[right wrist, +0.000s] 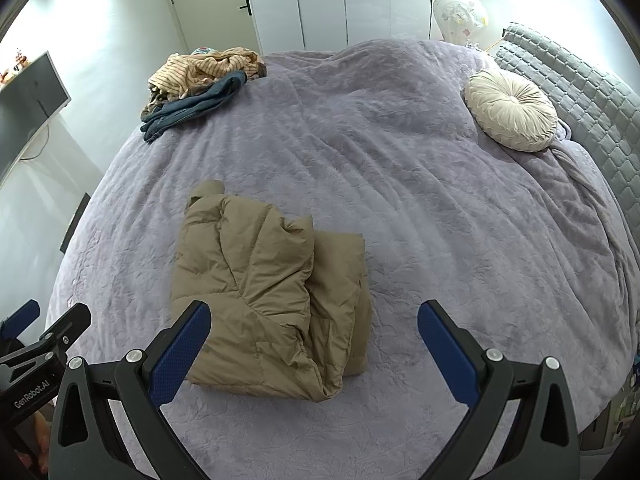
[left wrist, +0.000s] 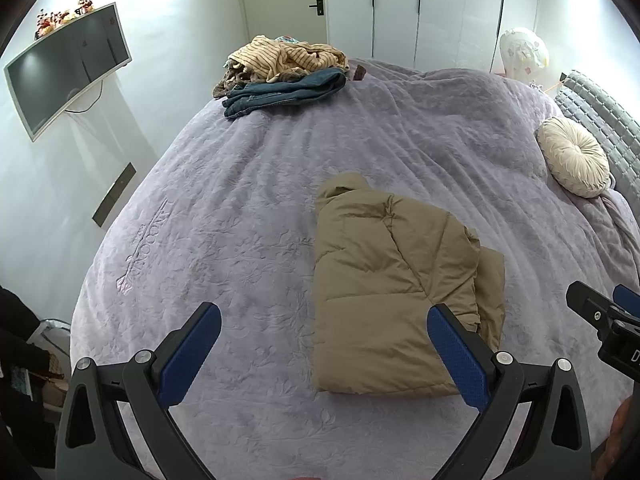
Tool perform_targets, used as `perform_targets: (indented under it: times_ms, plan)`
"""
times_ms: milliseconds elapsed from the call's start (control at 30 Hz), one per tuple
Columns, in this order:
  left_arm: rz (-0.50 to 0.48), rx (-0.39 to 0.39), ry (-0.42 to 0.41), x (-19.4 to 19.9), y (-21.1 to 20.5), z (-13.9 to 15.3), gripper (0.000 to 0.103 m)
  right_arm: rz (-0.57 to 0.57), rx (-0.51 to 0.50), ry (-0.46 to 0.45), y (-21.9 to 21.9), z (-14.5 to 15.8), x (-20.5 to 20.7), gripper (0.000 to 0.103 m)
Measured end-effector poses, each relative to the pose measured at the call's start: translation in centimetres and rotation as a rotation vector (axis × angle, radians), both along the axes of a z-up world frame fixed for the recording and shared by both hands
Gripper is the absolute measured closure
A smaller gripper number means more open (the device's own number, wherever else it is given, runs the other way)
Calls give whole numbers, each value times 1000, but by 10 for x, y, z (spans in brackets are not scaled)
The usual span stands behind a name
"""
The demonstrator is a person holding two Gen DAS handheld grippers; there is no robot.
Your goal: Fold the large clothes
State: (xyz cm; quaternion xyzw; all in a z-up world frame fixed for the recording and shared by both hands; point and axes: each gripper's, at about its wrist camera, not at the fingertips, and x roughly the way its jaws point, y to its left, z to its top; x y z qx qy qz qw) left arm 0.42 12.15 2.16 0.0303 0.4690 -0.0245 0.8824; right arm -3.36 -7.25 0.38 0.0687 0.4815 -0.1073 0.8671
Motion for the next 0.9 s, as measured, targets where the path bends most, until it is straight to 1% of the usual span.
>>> perform_targets:
  times_ms: [167, 433, 733, 900]
  plan:
    - [12, -16, -2, 3, 6, 1, 0, 0, 2, -1, 1, 0, 0, 0]
    - [18, -20, -14, 2, 8, 3, 0, -1, 18, 8, 3, -2, 3, 0]
    - [-6, -7, -26, 2, 4, 4, 0, -13, 25, 10, 4, -3, 0, 0]
    - [-7, -16, -13, 3, 4, 3, 0, -16, 26, 8, 3, -3, -2, 0]
